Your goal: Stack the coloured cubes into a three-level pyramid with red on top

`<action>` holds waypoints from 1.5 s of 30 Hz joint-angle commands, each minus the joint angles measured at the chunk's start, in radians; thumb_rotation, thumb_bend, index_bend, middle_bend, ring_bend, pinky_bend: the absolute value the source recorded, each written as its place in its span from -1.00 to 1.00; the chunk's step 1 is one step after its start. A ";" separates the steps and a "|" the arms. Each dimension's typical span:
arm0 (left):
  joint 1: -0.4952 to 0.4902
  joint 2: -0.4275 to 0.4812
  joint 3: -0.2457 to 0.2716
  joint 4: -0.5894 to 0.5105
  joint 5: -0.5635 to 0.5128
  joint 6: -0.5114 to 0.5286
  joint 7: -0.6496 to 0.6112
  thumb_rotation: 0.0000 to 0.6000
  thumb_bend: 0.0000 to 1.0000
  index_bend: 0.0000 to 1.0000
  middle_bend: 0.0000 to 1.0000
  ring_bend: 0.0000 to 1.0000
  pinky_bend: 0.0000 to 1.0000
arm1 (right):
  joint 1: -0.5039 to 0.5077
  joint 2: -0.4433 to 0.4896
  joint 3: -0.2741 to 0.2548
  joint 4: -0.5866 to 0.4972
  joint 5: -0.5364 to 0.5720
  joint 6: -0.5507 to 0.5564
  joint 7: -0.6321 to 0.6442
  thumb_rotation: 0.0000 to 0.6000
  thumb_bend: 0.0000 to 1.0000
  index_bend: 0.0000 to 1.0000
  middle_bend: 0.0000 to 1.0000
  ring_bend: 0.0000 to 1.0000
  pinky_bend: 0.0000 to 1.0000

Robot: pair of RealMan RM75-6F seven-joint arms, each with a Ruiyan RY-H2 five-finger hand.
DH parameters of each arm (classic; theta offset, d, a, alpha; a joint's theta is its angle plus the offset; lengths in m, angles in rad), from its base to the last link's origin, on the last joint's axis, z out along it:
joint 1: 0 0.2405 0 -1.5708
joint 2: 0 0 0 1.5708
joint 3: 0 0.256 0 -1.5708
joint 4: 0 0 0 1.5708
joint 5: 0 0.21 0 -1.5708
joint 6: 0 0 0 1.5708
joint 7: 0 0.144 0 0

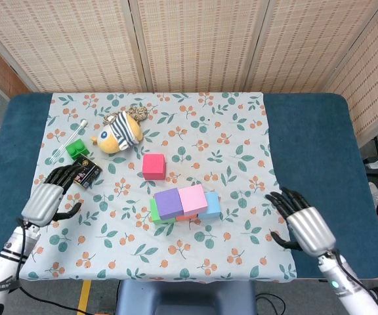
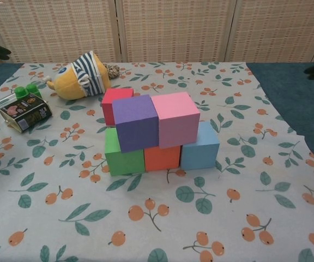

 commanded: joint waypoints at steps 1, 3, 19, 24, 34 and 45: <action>-0.045 -0.011 -0.037 -0.026 -0.028 -0.033 0.015 1.00 -0.23 -1.00 -0.90 -0.92 -0.80 | -0.132 -0.075 -0.006 0.158 -0.069 0.141 0.106 0.47 -0.47 -0.84 -0.80 -1.00 -0.74; -0.082 -0.016 -0.060 -0.039 -0.052 -0.071 0.025 1.00 -0.23 -1.00 -0.90 -0.92 -0.80 | -0.152 -0.081 0.006 0.187 -0.073 0.154 0.129 0.47 -0.47 -0.85 -0.80 -1.00 -0.74; -0.390 -0.209 -0.155 0.002 -0.363 -0.372 0.234 1.00 -0.27 -1.00 -0.85 -0.91 -0.79 | -0.168 -0.053 0.056 0.188 -0.109 0.048 0.180 0.47 -0.47 -0.89 -0.80 -1.00 -0.76; -0.463 -0.278 -0.166 0.061 -0.456 -0.378 0.322 1.00 -0.27 -1.00 -0.84 -0.91 -0.79 | -0.166 -0.041 0.069 0.183 -0.107 0.006 0.204 0.47 -0.47 -0.90 -0.80 -1.00 -0.76; -0.599 -0.436 -0.150 0.306 -0.613 -0.466 0.400 1.00 -0.30 -1.00 -0.83 -0.91 -0.80 | -0.168 -0.028 0.096 0.179 -0.107 -0.038 0.227 0.47 -0.47 -0.92 -0.80 -1.00 -0.76; -0.639 -0.516 -0.106 0.496 -0.640 -0.524 0.395 1.00 -0.30 -1.00 -0.79 -0.91 -0.79 | -0.170 -0.022 0.128 0.179 -0.091 -0.078 0.241 0.47 -0.47 -0.93 -0.80 -1.00 -0.76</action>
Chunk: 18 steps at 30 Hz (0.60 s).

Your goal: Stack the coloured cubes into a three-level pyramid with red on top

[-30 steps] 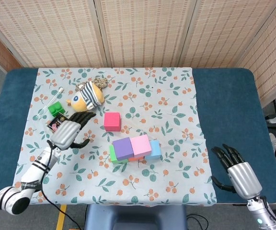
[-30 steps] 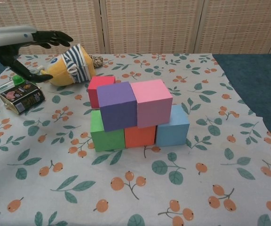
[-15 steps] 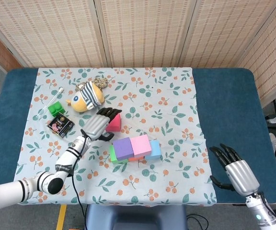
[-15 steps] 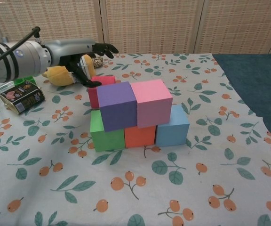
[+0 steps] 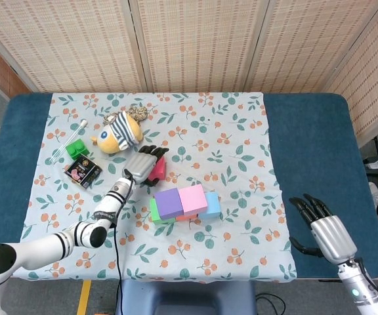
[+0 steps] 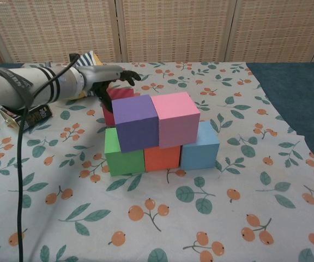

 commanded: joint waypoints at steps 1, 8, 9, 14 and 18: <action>-0.012 -0.026 0.019 0.045 -0.003 -0.014 0.002 1.00 -0.30 -1.00 -0.78 -0.91 -0.79 | 0.000 0.000 0.005 -0.002 0.001 -0.009 -0.003 0.47 -0.47 -0.94 -0.80 -1.00 -0.76; -0.021 -0.087 0.043 0.157 0.034 0.028 0.034 1.00 -0.30 -1.00 -0.57 -0.87 -0.79 | -0.009 0.009 0.008 -0.008 -0.014 -0.011 0.003 0.47 -0.47 -0.94 -0.80 -1.00 -0.76; -0.020 -0.094 0.045 0.169 0.040 0.038 0.038 1.00 -0.30 -1.00 -0.56 -0.86 -0.79 | -0.009 0.010 0.009 -0.008 -0.016 -0.014 0.005 0.47 -0.47 -0.94 -0.80 -1.00 -0.76; -0.008 -0.108 0.053 0.205 0.068 0.072 0.049 1.00 -0.30 -1.00 -0.41 -0.81 -0.79 | -0.010 0.013 0.012 -0.009 -0.021 -0.026 0.010 0.47 -0.47 -0.94 -0.80 -1.00 -0.76; 0.001 -0.112 0.052 0.219 0.084 0.079 0.039 1.00 -0.30 -0.80 -0.21 -0.69 -0.76 | -0.011 0.015 0.014 -0.010 -0.024 -0.029 0.014 0.47 -0.47 -0.94 -0.80 -1.00 -0.76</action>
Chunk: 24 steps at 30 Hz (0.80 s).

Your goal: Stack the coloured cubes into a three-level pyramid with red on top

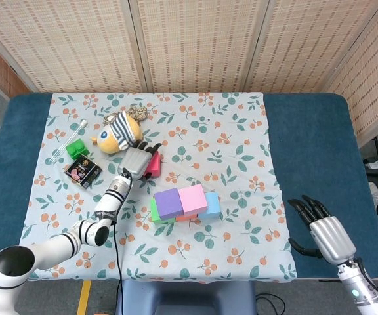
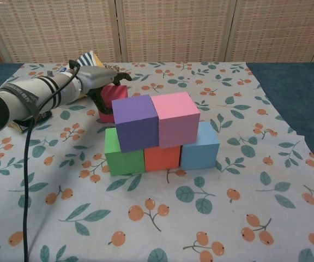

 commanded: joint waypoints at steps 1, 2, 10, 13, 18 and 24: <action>0.005 -0.002 0.000 0.005 0.007 0.003 -0.006 1.00 -0.30 -0.72 -0.18 -0.68 -0.76 | -0.001 0.001 0.001 -0.001 -0.001 -0.001 0.002 0.47 -0.47 -0.95 -0.80 -1.00 -0.76; 0.006 -0.002 0.000 0.006 0.008 0.003 -0.007 1.00 -0.30 -0.69 -0.17 -0.67 -0.76 | -0.001 0.001 0.001 -0.001 -0.002 -0.001 0.002 0.47 -0.47 -0.95 -0.80 -1.00 -0.76; 0.042 0.054 -0.009 -0.081 0.066 0.054 -0.056 1.00 -0.27 -0.21 0.16 -0.49 -0.74 | 0.004 0.001 0.000 -0.002 -0.008 -0.026 0.009 0.47 -0.47 -0.95 -0.80 -1.00 -0.76; 0.062 0.131 -0.021 -0.203 0.096 0.094 -0.068 1.00 -0.27 -0.19 0.18 -0.47 -0.74 | 0.006 0.002 -0.001 -0.003 -0.013 -0.034 0.013 0.47 -0.47 -0.95 -0.80 -1.00 -0.76; 0.081 0.280 -0.063 -0.418 0.093 0.128 -0.062 1.00 -0.27 -0.20 0.19 -0.46 -0.74 | 0.003 0.009 -0.009 -0.009 -0.034 -0.032 0.023 0.47 -0.47 -0.95 -0.80 -1.00 -0.76; 0.113 0.432 -0.098 -0.632 0.114 0.157 -0.097 1.00 -0.28 -0.20 0.20 -0.46 -0.75 | -0.005 0.020 -0.013 -0.012 -0.056 -0.014 0.043 0.47 -0.47 -0.95 -0.80 -1.00 -0.76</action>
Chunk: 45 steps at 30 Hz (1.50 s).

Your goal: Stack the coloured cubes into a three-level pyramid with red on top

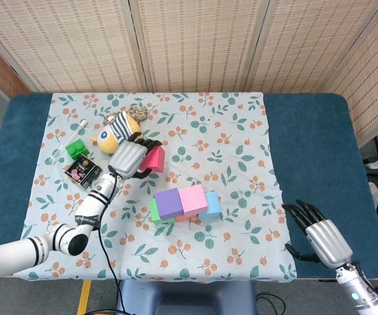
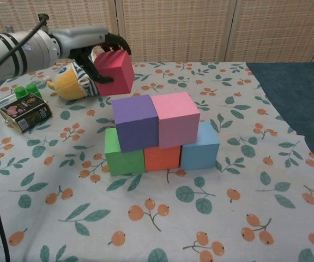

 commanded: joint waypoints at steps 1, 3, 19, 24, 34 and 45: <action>0.040 0.130 -0.036 -0.164 0.040 0.043 -0.047 1.00 -0.28 -0.20 0.20 -0.45 -0.75 | -0.003 0.004 -0.002 -0.001 -0.007 0.004 0.008 0.47 -0.47 -0.95 -0.80 -1.00 -0.76; 0.059 0.169 -0.041 -0.222 0.079 0.061 -0.085 1.00 -0.28 -0.20 0.20 -0.45 -0.75 | -0.004 0.007 -0.005 -0.002 -0.016 0.007 0.013 0.47 -0.47 -0.95 -0.80 -1.00 -0.76; 0.104 0.314 -0.020 -0.531 0.165 0.062 -0.165 1.00 -0.28 -0.20 0.20 -0.45 -0.75 | -0.008 0.017 -0.013 -0.002 -0.065 0.030 0.051 0.47 -0.47 -0.95 -0.80 -1.00 -0.76; 0.047 0.254 -0.030 -0.544 0.065 0.061 -0.063 1.00 -0.28 -0.21 0.20 -0.44 -0.75 | -0.011 0.015 0.000 0.000 -0.058 0.048 0.072 0.47 -0.47 -0.96 -0.80 -1.00 -0.76; -0.056 0.185 -0.021 -0.587 -0.201 0.140 0.176 1.00 -0.28 -0.21 0.20 -0.44 -0.74 | -0.051 -0.089 0.118 0.095 -0.018 0.282 0.329 0.49 -0.47 -0.99 -0.80 -1.00 -0.83; -0.124 0.160 -0.006 -0.668 -0.369 0.252 0.330 1.00 -0.28 -0.22 0.20 -0.43 -0.73 | -0.041 -0.043 0.091 0.069 -0.009 0.205 0.316 0.49 -0.47 -1.00 -0.83 -1.00 -0.98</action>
